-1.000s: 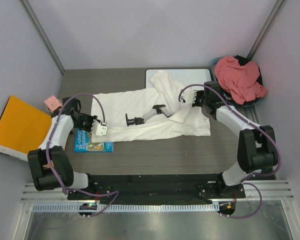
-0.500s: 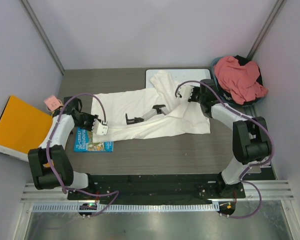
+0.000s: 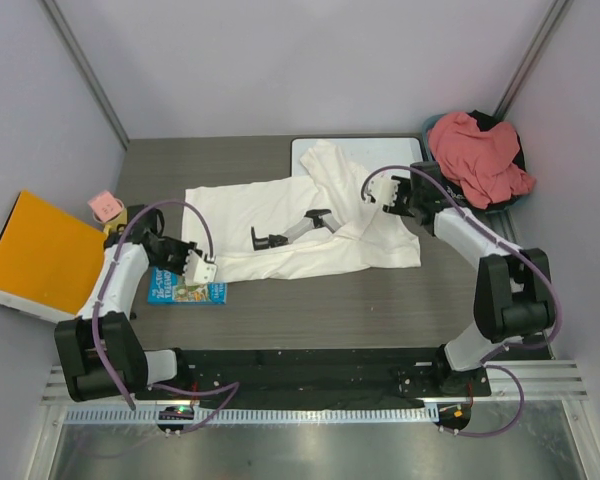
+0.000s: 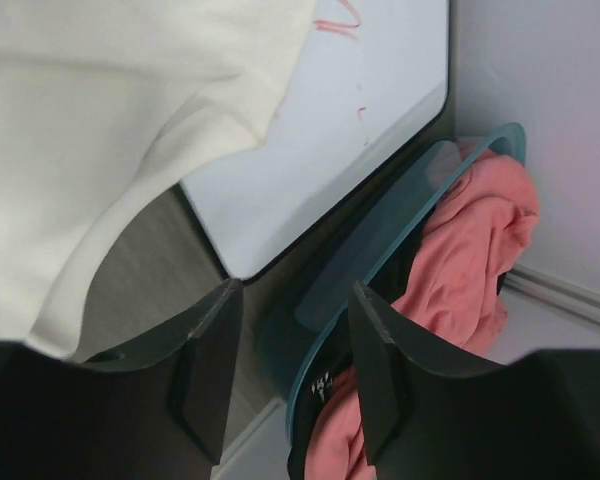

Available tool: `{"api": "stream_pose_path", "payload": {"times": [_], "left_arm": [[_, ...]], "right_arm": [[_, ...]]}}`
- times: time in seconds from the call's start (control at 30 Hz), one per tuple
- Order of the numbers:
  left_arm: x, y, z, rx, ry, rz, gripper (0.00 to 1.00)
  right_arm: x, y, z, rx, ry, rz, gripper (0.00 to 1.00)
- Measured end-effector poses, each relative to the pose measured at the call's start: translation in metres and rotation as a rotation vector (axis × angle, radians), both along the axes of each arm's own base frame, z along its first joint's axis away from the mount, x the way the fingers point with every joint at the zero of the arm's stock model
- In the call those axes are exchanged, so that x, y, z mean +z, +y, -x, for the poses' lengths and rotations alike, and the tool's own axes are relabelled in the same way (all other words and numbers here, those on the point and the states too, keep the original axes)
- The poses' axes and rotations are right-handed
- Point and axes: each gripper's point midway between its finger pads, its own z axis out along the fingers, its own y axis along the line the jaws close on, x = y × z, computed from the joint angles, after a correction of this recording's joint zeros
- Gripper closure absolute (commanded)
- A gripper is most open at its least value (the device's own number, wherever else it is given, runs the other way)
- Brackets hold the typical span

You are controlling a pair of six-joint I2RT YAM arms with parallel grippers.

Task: Fold and stack the t-shirts
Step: Fold the flattened tshirt in 1/3 of the way

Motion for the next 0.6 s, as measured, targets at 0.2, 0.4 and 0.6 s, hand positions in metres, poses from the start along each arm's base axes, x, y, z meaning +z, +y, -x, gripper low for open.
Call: {"api": "stream_pose_path", "payload": {"times": [0.2,0.4,0.6], "left_arm": [[-0.008,-0.006,0.038,0.000,0.064,0.010,0.84],[-0.023,-0.011,0.070,-0.001,0.154,0.023,0.83],[-0.045,-0.013,0.094,0.000,0.217,0.027,0.82]], "right_arm": [[0.004,0.004,0.068,0.135,0.166,0.004,0.52],[-0.037,0.011,0.131,0.243,0.380,0.013,0.47],[-0.079,0.015,0.179,0.300,0.546,0.026,0.47]]}}
